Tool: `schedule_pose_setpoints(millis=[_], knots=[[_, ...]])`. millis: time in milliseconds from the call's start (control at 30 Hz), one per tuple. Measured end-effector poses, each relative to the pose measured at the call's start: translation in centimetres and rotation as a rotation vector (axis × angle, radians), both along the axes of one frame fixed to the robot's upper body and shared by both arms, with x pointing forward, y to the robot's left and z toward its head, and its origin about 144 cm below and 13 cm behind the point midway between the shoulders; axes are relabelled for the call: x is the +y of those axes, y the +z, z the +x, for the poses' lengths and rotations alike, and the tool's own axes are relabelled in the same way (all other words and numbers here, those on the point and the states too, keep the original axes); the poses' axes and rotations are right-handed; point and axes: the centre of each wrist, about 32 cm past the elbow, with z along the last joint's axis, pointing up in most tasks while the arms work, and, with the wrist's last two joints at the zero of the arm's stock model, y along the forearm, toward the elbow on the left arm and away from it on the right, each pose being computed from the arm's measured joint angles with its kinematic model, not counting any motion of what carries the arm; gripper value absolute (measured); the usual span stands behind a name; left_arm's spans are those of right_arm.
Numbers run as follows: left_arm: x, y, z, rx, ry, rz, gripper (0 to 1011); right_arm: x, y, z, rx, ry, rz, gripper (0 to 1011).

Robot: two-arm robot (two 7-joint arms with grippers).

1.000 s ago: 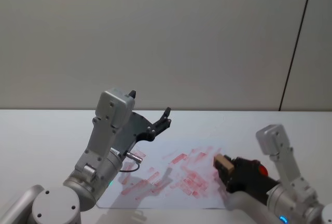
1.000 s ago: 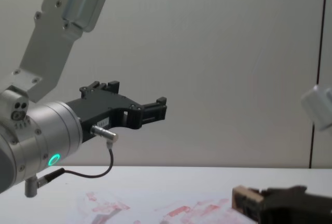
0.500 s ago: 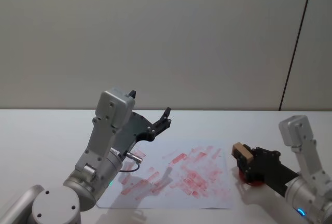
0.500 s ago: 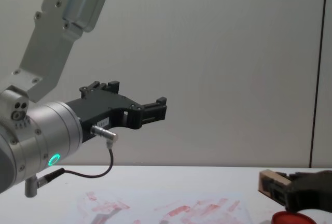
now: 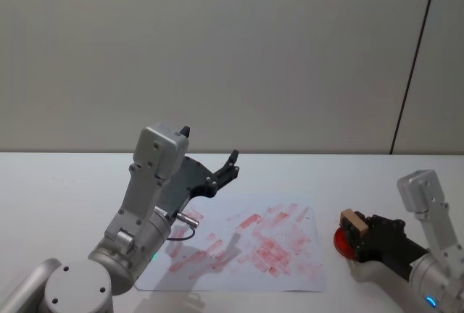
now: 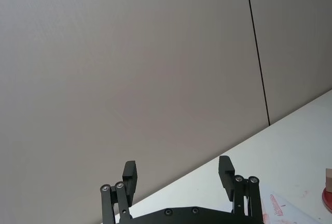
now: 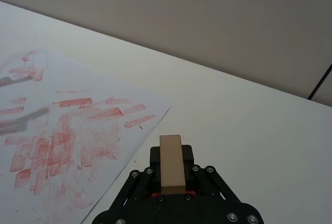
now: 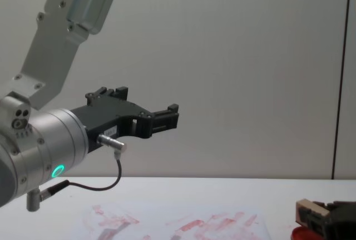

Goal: Use the one hand to pick up the stamp and affix it onto the A4 paper.

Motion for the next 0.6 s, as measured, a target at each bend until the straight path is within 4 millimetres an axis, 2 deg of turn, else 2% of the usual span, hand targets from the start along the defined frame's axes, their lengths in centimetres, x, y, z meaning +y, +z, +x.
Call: schedule_pose_setpoints(millis=[267, 400, 600], knots=[[0.00, 0.00, 0.00, 0.000, 0.000, 0.000, 1002, -0.23, -0.62, 0.38, 0.016, -0.010, -0.014, 228], [0.00, 0.00, 0.00, 0.000, 0.000, 0.000, 1002, -0.21, -0.78, 0.50, 0.021, -0.012, -0.015, 326], [0.00, 0.00, 0.00, 0.000, 0.000, 0.000, 1003, -0.15, -0.75, 0.63, 0.019, -0.014, -0.003, 533]])
